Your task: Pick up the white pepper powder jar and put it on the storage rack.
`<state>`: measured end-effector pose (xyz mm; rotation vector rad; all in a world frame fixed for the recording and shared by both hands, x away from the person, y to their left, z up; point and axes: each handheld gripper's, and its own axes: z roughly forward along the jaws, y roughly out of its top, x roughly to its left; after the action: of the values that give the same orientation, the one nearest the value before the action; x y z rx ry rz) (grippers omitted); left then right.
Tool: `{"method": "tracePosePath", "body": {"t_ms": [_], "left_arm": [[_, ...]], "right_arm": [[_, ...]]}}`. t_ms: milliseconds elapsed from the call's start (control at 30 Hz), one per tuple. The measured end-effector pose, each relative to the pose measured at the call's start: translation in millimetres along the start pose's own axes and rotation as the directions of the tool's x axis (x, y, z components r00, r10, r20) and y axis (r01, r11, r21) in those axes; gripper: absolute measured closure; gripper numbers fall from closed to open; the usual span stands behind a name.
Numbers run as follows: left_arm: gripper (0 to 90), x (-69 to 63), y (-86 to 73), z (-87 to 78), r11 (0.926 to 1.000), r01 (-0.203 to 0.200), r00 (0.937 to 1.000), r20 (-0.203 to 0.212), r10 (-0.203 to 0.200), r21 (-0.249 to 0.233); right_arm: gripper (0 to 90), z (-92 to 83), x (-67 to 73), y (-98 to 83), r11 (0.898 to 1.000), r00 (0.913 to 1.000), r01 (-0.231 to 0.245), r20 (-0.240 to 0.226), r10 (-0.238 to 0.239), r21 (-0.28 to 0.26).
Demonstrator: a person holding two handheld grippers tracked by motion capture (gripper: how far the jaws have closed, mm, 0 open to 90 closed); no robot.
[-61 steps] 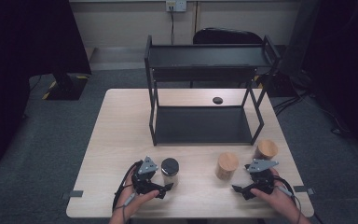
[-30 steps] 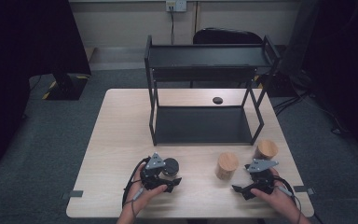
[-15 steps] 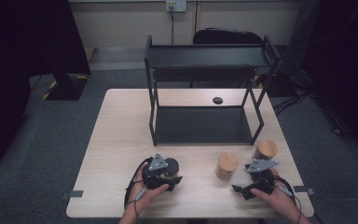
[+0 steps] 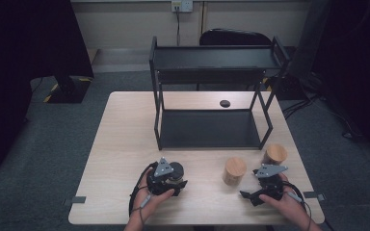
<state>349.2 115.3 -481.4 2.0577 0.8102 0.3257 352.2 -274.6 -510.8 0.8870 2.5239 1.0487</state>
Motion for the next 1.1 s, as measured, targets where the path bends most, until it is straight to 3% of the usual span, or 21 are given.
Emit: {"method": "tracePosePath", "body": {"t_ms": [567,1100], "left_arm": [[30.0,16.5,34.5,-0.5,0.9999,0.003,1.0000,0.002,-0.003,0.011],[30.2,27.9,48.1,11.6,0.9998,0.016,0.9998,-0.014,-0.015,0.014]], "right_arm": [[0.0,0.0,0.0,0.0,1.000,1.0000,0.000,0.000,0.000,0.000],[0.0,0.0,0.0,0.0,1.000,1.0000,-0.001,0.000,0.001,0.001]]}}
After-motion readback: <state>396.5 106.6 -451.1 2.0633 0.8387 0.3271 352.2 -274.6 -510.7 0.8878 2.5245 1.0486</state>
